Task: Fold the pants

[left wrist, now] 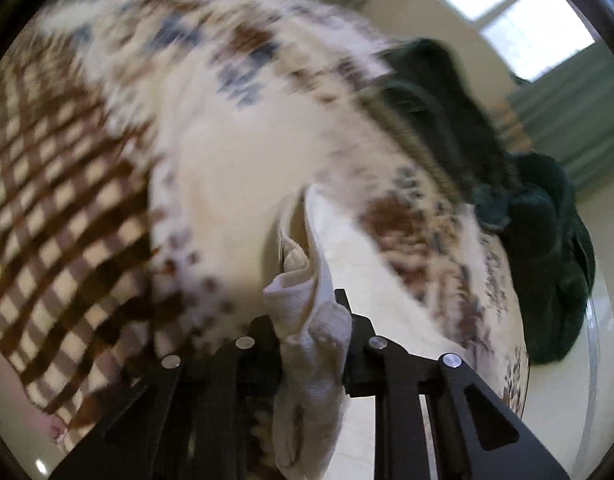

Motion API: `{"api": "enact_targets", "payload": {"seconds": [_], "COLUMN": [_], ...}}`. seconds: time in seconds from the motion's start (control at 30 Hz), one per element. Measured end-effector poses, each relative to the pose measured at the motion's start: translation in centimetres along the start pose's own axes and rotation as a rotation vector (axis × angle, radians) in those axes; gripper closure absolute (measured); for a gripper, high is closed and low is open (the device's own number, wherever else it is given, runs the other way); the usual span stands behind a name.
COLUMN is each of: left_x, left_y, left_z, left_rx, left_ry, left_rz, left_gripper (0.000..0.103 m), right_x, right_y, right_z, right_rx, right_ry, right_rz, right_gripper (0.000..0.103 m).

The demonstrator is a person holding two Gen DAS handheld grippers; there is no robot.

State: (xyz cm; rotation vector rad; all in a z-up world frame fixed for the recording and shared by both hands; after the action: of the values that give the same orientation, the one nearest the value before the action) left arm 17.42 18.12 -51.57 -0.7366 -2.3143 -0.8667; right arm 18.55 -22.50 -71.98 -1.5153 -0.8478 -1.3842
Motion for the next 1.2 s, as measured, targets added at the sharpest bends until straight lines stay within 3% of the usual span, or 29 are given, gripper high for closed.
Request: {"api": "enact_targets", "payload": {"seconds": [0.1, 0.27, 0.4, 0.57, 0.67, 0.8, 0.93, 1.1, 1.2], "left_x": [2.1, 4.0, 3.1, -2.4, -6.5, -10.1, -12.6, -14.7, -14.2], "left_y": [0.1, -2.2, -7.1, -16.3, -21.9, -26.3, -29.8, -32.2, -32.6], "left_z": [-5.3, -16.2, -24.2, -30.7, -32.7, -35.1, -36.9, -36.6, -36.7], "left_rx": [-0.096, -0.197, -0.268, -0.242, -0.264, -0.308, -0.287, -0.288, -0.331], "left_ry": [-0.066, -0.251, -0.378, -0.478, -0.481, -0.487, -0.498, -0.383, -0.33], "left_rz": [-0.012, 0.034, 0.158, 0.398, 0.509, 0.587, 0.667, 0.761, 0.791], "left_gripper": [0.086, 0.086, 0.086, 0.086, 0.086, 0.086, 0.086, 0.083, 0.073], "right_x": [1.2, 3.2, 4.4, 5.8, 6.1, 5.8, 5.0, 4.4, 4.7], "right_y": [0.3, 0.4, 0.2, 1.6, 3.1, 4.4, 4.4, 4.2, 4.2], "right_z": [0.1, -1.3, -4.6, -10.7, -14.5, -20.4, -25.7, -29.4, -30.8], "right_rx": [0.033, 0.013, -0.02, -0.103, -0.129, -0.183, -0.257, -0.335, -0.353], "right_ry": [-0.022, 0.049, 0.068, 0.109, 0.072, 0.014, -0.003, 0.033, 0.059], "right_rz": [-0.061, -0.104, -0.108, -0.101, -0.135, -0.149, -0.139, -0.125, -0.135], "right_gripper": [0.017, 0.017, 0.017, 0.017, 0.017, 0.017, 0.017, 0.017, 0.017]}}
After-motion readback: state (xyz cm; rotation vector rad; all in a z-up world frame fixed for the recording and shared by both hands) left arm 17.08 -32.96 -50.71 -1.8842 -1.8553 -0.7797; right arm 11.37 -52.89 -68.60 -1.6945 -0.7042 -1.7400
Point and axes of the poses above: each gripper's, at about its wrist camera, not at the fingertips, and x roughly against the way its jaws point, z to its left, y to its top, the point moved 6 cm from there along -x, roughly the way its jaws point, and after that the axes turned 10 degrees about -y, right-handed, at the moved point
